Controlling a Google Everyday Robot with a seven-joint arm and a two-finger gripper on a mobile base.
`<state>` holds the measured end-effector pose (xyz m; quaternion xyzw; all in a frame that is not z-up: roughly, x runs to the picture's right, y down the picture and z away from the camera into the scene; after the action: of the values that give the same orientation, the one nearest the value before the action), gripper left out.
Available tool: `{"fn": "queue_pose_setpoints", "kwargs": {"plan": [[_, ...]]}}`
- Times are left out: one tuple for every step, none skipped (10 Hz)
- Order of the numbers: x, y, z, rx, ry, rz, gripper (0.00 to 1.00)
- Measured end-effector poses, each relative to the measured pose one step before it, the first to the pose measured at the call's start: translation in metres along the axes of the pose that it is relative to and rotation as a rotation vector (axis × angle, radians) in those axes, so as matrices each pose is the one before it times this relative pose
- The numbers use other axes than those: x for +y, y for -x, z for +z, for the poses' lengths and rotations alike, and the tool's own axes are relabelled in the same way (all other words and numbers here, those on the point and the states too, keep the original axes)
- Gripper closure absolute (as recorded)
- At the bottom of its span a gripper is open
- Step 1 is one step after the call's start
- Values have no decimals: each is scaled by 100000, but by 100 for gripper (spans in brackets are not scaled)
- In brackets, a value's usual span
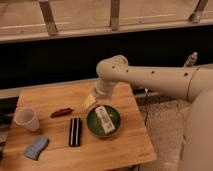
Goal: Push the eraser across the table
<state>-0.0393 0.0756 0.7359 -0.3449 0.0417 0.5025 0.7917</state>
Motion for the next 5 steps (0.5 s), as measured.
{"fn": "queue_pose_setpoints", "kwargs": {"plan": [[-54, -20, -50, -82, -4, 150, 31], [15, 12, 16, 20, 5, -45, 43], [114, 31, 97, 149, 136, -168, 54], [-12, -13, 55, 72, 54, 38, 63], [-15, 2, -12, -26, -13, 23, 72]]}}
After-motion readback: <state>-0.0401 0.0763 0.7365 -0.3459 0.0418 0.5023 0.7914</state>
